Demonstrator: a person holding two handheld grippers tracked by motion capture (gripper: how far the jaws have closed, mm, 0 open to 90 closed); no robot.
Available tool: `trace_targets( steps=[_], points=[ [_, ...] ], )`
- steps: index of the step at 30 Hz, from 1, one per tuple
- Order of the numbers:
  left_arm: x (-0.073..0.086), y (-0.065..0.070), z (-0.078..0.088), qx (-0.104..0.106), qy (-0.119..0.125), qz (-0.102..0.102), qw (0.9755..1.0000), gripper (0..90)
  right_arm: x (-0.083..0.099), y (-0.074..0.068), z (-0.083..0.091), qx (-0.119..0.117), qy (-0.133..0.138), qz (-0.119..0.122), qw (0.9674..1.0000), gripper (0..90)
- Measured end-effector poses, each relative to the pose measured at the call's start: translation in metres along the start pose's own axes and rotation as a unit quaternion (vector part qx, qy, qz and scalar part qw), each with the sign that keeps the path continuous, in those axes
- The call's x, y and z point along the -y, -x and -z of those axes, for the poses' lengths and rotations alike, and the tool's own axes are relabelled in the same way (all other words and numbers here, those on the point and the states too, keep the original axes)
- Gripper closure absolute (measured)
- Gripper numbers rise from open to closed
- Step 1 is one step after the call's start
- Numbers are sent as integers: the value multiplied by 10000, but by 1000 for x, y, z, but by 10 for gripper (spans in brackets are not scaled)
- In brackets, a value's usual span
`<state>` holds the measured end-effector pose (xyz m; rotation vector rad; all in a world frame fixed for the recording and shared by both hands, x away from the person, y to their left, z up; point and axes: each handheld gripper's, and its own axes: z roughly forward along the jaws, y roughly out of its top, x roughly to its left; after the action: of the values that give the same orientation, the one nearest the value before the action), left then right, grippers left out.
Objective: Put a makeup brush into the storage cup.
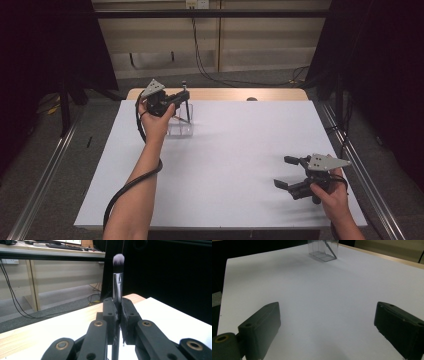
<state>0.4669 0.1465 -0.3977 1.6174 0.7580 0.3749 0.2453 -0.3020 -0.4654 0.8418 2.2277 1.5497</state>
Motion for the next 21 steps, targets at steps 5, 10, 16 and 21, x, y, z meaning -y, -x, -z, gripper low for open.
trace_targets(
  steps=[5, 10, 16, 21],
  points=[
    [3, 1, 0, 7, -22, 32, 10000, 834, 0, 0, -1, -23, 5, -3, 10000, 68],
    [6, 1, 0, 4, -58, 46, 10000, 835, 0, 1, -1, -41, 21, 9, 10000, 67],
    [8, 1, 2, 8, -75, 68, 9999, 833, 0, 2, 0, -36, 29, 7, 10000, 68],
    [11, 2, 3, 12, -144, 67, 9999, 831, 0, 2, -1, -54, 32, 0, 10000, 68]
  ],
)
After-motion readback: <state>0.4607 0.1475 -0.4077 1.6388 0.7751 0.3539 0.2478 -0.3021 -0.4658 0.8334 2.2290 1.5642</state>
